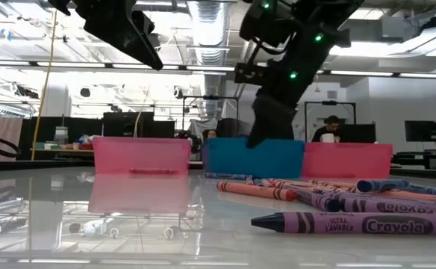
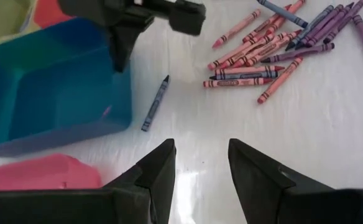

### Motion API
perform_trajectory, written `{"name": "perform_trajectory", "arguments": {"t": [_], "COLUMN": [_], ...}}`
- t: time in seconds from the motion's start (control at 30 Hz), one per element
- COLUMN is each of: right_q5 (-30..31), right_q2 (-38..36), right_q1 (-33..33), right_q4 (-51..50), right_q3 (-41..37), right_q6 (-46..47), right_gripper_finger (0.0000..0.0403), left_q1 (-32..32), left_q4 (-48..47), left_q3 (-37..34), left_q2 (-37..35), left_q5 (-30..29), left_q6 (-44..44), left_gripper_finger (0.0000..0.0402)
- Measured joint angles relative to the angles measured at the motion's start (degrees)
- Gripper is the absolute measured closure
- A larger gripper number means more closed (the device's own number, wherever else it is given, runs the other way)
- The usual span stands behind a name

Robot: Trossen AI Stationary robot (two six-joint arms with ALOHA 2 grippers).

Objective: Sort crayons
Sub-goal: Put the blue crayon into the yellow bin

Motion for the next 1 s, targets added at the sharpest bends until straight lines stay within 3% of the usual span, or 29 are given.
{"name": "perform_trajectory", "arguments": {"t": [0.2, 0.57, 0.9, 1.0], "right_q5": [-2.58, -0.96, -1.36, -2.24], "right_q2": [1.06, 0.32, -0.07, 1.14], "right_q1": [-2.37, -3.80, 4.51, 5.24], "right_q4": [4.76, 10.10, 4.09, 3.09], "right_q3": [0.00, 1.33, 2.78, 2.77], "right_q6": [-2.71, -5.58, 2.89, 5.87], "right_gripper_finger": [0.0403, 0.0403, 0.0402, 0.0384], "left_q1": [-1.26, -3.70, -3.84, -3.84], "left_q4": [-2.73, -3.90, -5.55, -4.34], "left_q3": [0.00, 0.00, -0.45, -1.72], "left_q2": [0.00, 0.00, 0.00, 0.00], "left_q5": [0.02, -2.23, -2.40, -2.59], "left_q6": [-2.40, -3.31, -6.71, -6.54], "left_gripper_finger": [0.0262, 0.0262, 0.0262, 0.0262]}}
